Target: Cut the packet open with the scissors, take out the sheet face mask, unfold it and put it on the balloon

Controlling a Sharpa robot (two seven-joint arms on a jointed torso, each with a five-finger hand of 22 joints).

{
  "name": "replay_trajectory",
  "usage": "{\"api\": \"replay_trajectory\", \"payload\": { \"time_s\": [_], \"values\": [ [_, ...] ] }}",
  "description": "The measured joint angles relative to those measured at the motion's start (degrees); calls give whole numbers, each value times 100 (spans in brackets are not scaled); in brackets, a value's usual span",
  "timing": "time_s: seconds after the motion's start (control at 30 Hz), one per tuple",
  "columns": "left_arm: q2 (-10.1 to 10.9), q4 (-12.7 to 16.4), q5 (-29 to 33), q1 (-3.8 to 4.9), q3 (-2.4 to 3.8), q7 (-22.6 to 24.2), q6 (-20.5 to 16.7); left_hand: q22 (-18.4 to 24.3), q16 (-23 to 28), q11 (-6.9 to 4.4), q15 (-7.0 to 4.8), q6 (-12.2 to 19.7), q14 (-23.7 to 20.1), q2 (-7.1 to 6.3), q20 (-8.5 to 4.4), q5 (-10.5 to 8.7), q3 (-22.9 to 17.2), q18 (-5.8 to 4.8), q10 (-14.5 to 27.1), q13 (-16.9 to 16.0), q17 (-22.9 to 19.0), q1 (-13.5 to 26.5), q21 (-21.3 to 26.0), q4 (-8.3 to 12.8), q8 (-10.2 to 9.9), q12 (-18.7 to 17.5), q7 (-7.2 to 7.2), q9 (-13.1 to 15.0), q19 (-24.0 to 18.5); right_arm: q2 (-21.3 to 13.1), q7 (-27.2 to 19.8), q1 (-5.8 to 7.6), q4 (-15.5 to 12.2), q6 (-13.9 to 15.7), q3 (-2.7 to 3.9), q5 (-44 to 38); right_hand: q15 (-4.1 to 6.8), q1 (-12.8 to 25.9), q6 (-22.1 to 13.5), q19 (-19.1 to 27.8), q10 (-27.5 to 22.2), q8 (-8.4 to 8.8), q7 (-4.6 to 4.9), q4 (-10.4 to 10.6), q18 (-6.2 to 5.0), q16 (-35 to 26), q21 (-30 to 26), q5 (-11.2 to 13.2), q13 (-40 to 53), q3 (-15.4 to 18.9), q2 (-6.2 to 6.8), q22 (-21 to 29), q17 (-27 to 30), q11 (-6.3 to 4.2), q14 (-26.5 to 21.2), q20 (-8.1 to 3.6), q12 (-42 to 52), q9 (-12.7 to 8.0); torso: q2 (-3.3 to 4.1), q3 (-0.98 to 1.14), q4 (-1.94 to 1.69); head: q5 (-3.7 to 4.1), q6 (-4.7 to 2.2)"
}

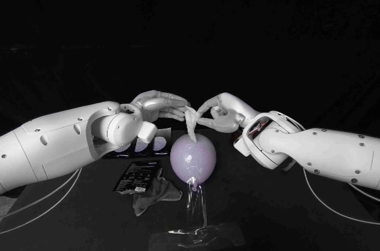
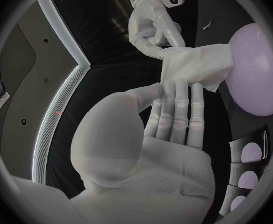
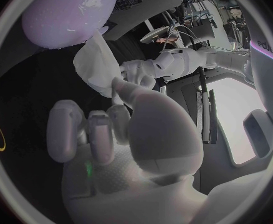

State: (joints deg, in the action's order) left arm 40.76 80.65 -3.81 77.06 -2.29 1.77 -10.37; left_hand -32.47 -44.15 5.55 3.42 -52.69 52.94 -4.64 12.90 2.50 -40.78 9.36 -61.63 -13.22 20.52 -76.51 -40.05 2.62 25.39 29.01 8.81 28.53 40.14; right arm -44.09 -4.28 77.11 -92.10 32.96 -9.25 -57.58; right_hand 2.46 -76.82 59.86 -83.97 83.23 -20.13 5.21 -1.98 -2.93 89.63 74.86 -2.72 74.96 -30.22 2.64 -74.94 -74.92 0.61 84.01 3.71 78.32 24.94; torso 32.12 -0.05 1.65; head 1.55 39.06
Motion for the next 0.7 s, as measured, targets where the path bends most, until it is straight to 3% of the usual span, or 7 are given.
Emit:
{"api": "replay_trajectory", "payload": {
  "time_s": [0.7],
  "values": [
    [-7,-32,-162,1,-1,-21,-100,2,0,-21,1,12,-1,-30,0,-8,33,-8,21,2,-1,30,0,-1,14,0,-11,48,0,-11,120,117,64,-86,24,-102,-1,0,-17,9,39,-8,-5,0,1,14,-3,10,-3,1,0,2,-1,1,0,9,33,14,0,2,2,7,-30]
  ]
}}
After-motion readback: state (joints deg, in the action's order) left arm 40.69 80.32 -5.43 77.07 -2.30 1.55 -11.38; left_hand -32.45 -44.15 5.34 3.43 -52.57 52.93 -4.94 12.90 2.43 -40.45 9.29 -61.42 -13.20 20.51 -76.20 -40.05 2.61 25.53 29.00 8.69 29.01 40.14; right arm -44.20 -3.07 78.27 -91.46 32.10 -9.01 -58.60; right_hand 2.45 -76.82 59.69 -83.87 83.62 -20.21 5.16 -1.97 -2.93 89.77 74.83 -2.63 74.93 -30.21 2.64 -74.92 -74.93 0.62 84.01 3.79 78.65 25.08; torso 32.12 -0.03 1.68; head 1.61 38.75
